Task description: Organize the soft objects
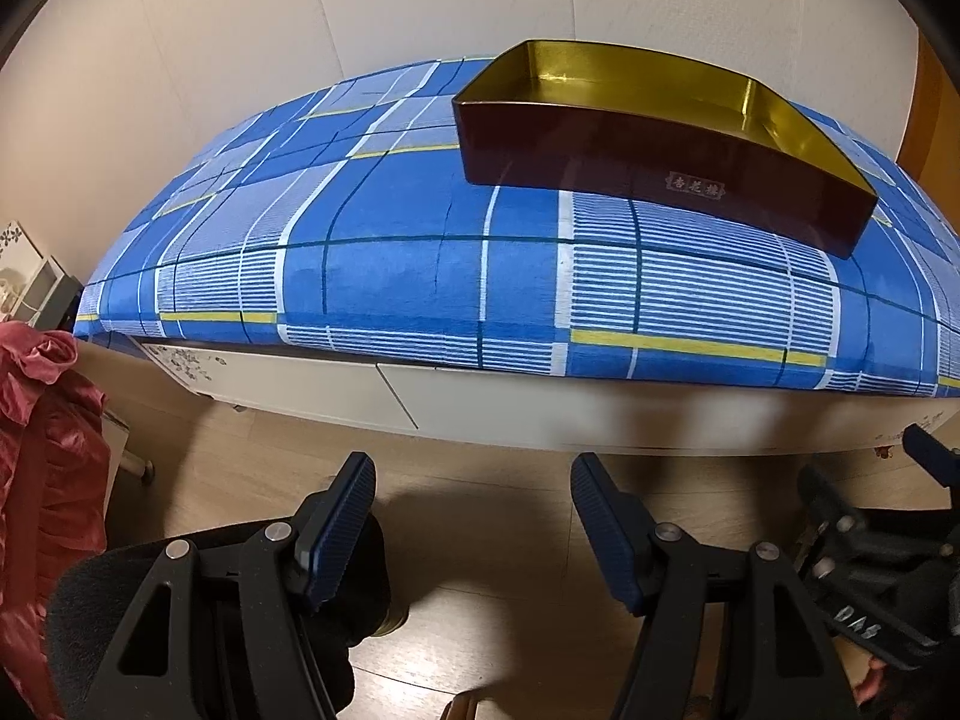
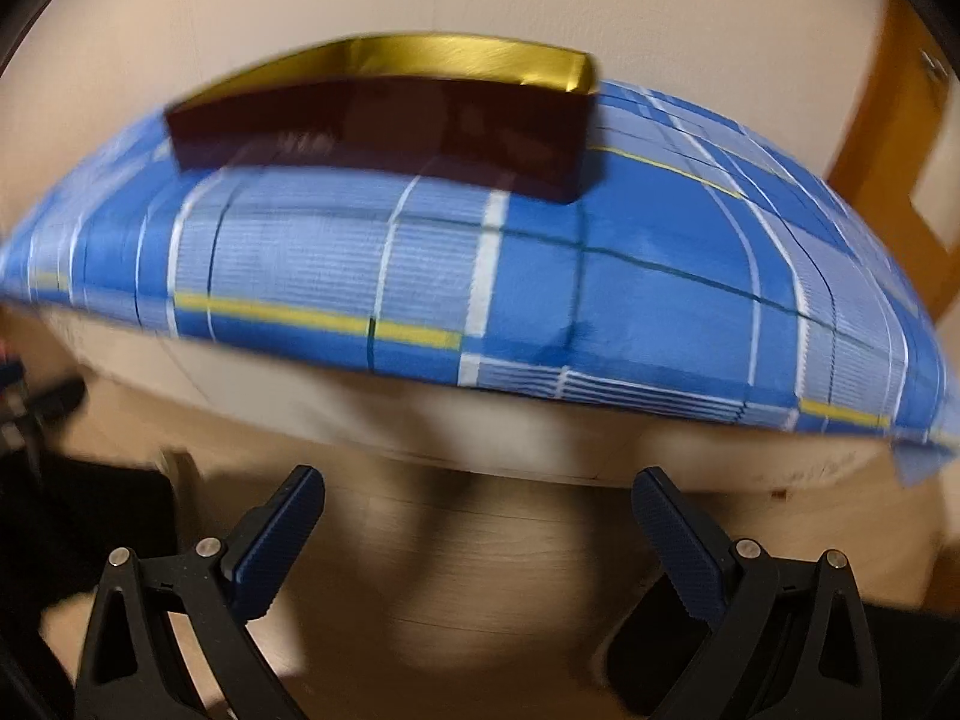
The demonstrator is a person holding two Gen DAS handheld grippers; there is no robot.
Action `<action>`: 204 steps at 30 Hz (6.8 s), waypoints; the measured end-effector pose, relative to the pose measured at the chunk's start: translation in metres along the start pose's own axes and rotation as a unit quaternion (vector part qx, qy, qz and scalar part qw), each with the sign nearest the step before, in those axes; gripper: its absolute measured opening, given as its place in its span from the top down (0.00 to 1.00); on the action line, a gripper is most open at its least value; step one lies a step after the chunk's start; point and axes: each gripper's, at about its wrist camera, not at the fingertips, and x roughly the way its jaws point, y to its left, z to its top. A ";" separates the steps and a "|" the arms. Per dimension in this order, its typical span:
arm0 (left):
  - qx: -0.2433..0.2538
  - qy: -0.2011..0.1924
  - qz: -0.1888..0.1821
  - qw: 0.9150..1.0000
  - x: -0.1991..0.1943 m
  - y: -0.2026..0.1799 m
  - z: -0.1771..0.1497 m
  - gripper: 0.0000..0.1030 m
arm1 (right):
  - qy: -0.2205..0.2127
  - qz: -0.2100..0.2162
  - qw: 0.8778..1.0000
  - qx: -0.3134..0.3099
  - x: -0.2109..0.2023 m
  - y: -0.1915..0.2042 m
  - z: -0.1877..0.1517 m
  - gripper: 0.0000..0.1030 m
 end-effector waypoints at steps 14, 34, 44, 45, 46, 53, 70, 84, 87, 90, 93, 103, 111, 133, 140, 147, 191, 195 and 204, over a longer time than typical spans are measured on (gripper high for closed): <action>-0.013 0.051 0.001 0.999 0.018 0.016 -0.002 0.34 | 0.062 -0.051 0.961 -0.265 0.064 0.044 -0.021 0.00; -0.046 0.101 -0.160 0.981 0.041 0.033 -0.024 0.34 | 0.100 -0.123 0.895 -0.418 0.155 0.031 -0.027 0.00; -0.040 0.124 -0.219 0.967 0.040 0.016 -0.027 0.33 | 0.121 -0.116 0.881 -0.443 0.191 0.035 -0.031 0.00; -0.041 0.118 -0.217 0.968 0.039 0.016 -0.027 0.33 | 0.122 -0.120 0.878 -0.447 0.194 0.036 -0.031 0.00; -0.041 0.110 -0.210 0.971 0.038 0.016 -0.028 0.34 | 0.123 -0.125 0.875 -0.451 0.199 0.037 -0.034 0.00; -0.038 0.105 -0.201 0.973 0.035 0.017 -0.027 0.34 | 0.116 -0.184 0.812 -0.542 0.203 0.046 -0.063 0.00; 0.045 0.138 -0.161 0.976 0.077 0.001 -0.012 0.22 | 0.118 -0.150 0.816 -0.546 0.158 0.054 -0.082 0.00; 0.246 0.150 -0.080 0.954 0.156 -0.063 0.013 0.19 | 0.113 -0.126 0.820 -0.546 0.150 0.050 -0.097 0.00; 0.268 0.136 -0.067 0.951 0.165 -0.069 0.016 0.19 | 0.113 -0.126 0.821 -0.545 0.154 0.050 -0.102 0.00; 0.297 0.114 -0.046 0.947 0.176 -0.073 0.018 0.19 | 0.113 -0.125 0.821 -0.545 0.154 0.050 -0.101 0.00; 0.297 0.106 -0.033 0.948 0.189 -0.071 0.021 0.19 | 0.112 -0.124 0.822 -0.545 0.149 0.050 -0.100 0.00; 0.330 0.086 -0.011 0.940 0.206 -0.074 0.014 0.17 | 0.112 -0.117 0.824 -0.543 0.152 0.043 -0.102 0.00; 0.331 0.079 -0.013 0.940 0.198 -0.085 -0.012 0.13 | 0.114 -0.114 0.823 -0.545 0.154 0.044 -0.098 0.00; 0.349 0.094 -0.023 0.932 0.189 -0.083 -0.046 0.11 | 0.133 -0.095 0.811 -0.562 0.162 0.050 -0.116 0.00; 0.361 0.101 -0.021 0.927 0.189 -0.082 -0.063 0.11 | 0.144 -0.080 0.810 -0.562 0.160 0.049 -0.123 0.00; 0.383 0.113 -0.018 0.917 0.185 -0.080 -0.084 0.10 | 0.160 -0.064 0.808 -0.563 0.153 0.048 -0.131 0.00; 0.522 0.275 -0.072 0.804 0.164 -0.109 -0.132 0.07 | 0.275 0.164 0.838 -0.441 0.057 0.022 -0.137 0.01; 0.406 0.288 -0.184 0.848 0.140 -0.103 -0.076 0.10 | 0.225 0.175 0.883 -0.373 0.042 0.006 -0.098 0.00; 0.188 0.231 -0.136 0.945 0.161 -0.086 -0.004 0.10 | 0.198 0.063 0.972 -0.112 0.077 -0.033 -0.042 0.00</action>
